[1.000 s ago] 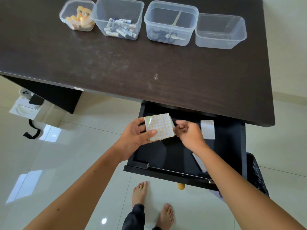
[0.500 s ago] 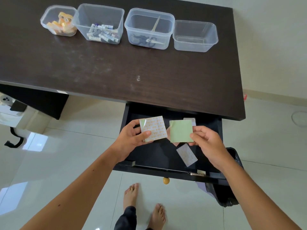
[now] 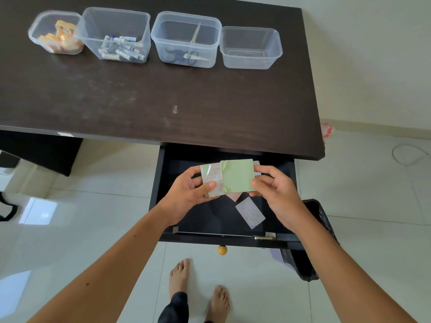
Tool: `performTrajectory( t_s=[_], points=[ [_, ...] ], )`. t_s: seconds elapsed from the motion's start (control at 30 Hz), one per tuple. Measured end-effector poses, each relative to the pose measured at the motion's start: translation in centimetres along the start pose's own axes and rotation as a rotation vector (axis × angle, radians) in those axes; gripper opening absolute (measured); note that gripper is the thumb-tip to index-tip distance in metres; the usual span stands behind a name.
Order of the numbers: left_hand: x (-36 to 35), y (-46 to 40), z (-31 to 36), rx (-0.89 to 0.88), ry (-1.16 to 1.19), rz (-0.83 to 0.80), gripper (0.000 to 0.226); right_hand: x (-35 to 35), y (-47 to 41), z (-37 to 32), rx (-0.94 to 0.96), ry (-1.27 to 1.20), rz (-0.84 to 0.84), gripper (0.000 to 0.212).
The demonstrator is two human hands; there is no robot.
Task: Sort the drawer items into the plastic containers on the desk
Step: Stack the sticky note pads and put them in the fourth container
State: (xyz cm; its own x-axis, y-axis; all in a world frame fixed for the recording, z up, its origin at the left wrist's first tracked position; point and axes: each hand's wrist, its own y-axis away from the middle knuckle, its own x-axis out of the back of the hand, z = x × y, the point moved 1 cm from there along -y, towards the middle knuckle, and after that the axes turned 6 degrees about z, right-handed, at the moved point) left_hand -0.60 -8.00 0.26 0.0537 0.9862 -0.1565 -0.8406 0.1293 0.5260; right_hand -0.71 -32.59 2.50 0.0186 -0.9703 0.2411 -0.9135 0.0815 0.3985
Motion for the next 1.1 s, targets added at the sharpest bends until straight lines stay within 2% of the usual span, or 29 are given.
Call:
performTrajectory(
  t_s=[0.13,0.33,0.6,0.7,0.93,1.1],
  points=[
    [-0.1,-0.2,0.2,-0.003,-0.003,-0.011,0.062,-1.1,-0.4,-0.1,0.025,0.031,0.016,0.028],
    [0.0,-0.4,0.3,-0.002,0.002,-0.022,0.047,-2.3,-0.6,-0.1,0.054,0.097,0.009,0.028],
    [0.2,-0.7,0.2,0.011,-0.057,-0.002,0.063,-3.0,-1.2,0.5,0.107,0.158,-0.008,0.032],
    [0.4,-1.0,0.1,0.032,-0.032,0.000,0.055,-2.9,-1.4,0.6,0.114,0.140,-0.032,0.032],
    [1.2,-1.2,-0.4,0.036,-0.005,0.017,0.052,-0.6,-2.0,2.8,0.044,0.234,0.081,0.016],
    [1.7,-1.3,-0.7,0.046,0.010,0.055,0.047,0.2,-1.9,5.7,-0.033,0.300,0.087,0.019]
  ],
)
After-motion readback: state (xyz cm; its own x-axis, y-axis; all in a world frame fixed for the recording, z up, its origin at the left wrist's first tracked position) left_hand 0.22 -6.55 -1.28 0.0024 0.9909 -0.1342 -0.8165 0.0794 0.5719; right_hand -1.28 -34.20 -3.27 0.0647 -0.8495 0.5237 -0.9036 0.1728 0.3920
